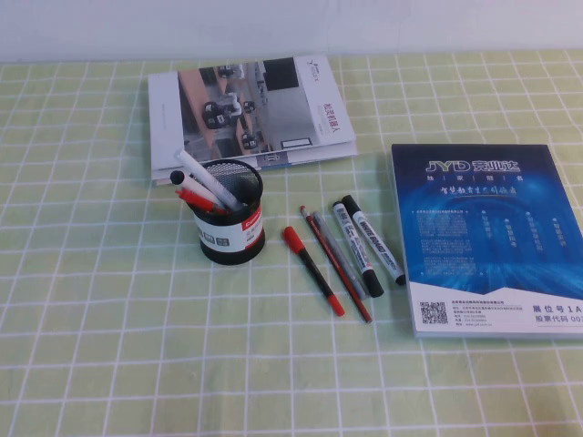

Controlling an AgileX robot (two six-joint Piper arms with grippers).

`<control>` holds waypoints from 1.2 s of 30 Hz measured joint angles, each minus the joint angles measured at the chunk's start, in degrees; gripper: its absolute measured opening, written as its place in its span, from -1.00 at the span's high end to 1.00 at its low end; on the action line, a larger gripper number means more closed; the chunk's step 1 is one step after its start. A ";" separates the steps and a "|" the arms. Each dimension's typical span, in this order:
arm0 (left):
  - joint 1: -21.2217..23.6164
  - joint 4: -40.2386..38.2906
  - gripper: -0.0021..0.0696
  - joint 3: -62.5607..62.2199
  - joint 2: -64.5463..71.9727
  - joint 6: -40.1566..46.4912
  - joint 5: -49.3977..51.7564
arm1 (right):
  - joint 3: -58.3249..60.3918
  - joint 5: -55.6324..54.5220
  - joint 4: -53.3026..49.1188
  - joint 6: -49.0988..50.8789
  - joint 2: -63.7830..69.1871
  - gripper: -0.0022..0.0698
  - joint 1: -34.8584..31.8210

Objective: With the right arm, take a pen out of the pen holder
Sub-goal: 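Take a marker out of the pen holder and lay it on the table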

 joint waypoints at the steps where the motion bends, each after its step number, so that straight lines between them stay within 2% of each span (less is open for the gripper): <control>1: 0.00 0.00 0.96 0.00 0.00 0.00 0.00 | 0.00 0.00 0.00 0.00 0.00 0.97 0.00; 25: 0.00 0.00 0.96 0.00 0.00 0.00 0.00 | 0.00 -2.45 7.22 0.00 0.00 0.97 0.00; 36: 0.00 0.00 0.96 0.00 0.00 0.00 0.00 | 0.00 -13.31 27.50 0.00 0.00 0.97 0.00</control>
